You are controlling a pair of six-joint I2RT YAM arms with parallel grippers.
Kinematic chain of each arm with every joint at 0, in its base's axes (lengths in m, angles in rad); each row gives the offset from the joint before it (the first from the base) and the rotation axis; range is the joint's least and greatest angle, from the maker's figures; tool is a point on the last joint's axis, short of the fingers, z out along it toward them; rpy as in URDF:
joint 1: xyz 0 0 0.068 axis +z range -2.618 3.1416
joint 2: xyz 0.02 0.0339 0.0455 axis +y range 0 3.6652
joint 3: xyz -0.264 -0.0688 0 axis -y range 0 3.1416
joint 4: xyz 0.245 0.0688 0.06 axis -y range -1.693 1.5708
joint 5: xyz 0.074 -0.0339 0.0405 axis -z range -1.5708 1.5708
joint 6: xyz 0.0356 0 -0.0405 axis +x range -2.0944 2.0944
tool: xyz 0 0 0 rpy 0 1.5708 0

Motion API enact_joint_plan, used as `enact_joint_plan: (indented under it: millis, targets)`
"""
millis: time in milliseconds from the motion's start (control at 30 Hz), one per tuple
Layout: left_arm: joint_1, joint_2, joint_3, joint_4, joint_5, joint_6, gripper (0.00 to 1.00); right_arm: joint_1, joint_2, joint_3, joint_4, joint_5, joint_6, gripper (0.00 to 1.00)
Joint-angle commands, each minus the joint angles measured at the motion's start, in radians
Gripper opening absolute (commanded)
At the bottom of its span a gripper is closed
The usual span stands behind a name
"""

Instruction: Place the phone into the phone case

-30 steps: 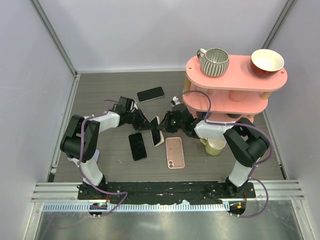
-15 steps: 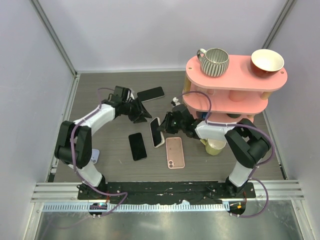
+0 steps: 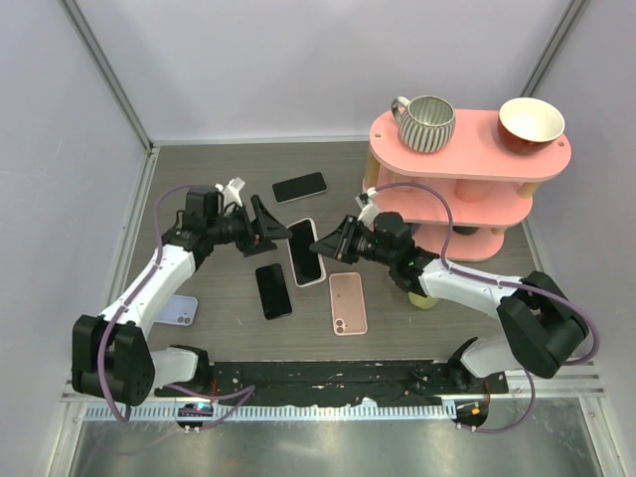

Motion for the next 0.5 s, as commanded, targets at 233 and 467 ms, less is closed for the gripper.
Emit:
enact_joint_plan:
  millis: [233, 467]
  targets:
    - [-0.002, -0.054, -0.194, 0.62, 0.308, -0.356, 0.71, -0.001, -0.064, -0.091, 0.522, -0.167, 0.252, 0.01]
    - [-0.009, -0.026, -0.261, 0.883, 0.348, -0.545, 0.32, -0.001, -0.034, -0.091, 0.547, -0.195, 0.276, 0.07]
